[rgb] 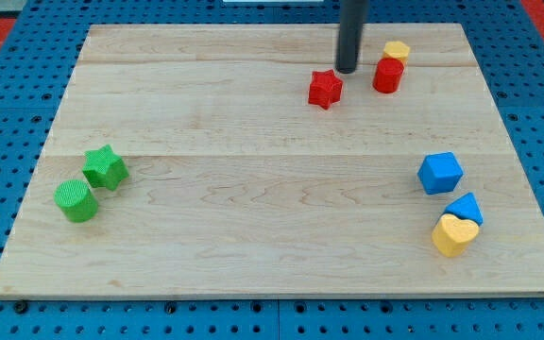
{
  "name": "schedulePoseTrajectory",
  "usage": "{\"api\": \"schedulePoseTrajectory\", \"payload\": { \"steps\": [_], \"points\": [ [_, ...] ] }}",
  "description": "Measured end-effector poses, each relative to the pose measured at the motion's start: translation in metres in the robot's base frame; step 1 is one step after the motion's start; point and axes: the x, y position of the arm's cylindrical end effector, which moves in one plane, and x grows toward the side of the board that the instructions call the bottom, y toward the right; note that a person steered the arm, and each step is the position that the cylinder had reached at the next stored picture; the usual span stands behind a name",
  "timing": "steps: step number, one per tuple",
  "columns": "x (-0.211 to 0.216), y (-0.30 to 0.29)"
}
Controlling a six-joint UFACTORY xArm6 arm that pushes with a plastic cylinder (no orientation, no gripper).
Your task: Push the red star closer to the green star and green circle
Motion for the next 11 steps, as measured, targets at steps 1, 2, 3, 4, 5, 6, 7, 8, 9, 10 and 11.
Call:
{"api": "schedulePoseTrajectory", "payload": {
  "steps": [1,2,3,4,5,6,7,8,9,10,11],
  "points": [
    [0.009,-0.027],
    [0.023,-0.077],
    [0.024,-0.087],
    [0.019,-0.055],
    [0.019,-0.032],
    [0.059,-0.07],
    [0.066,-0.14],
    [0.083,-0.203],
    [0.094,-0.226],
    [0.075,-0.206],
    [0.068,-0.186]
  ]
}}
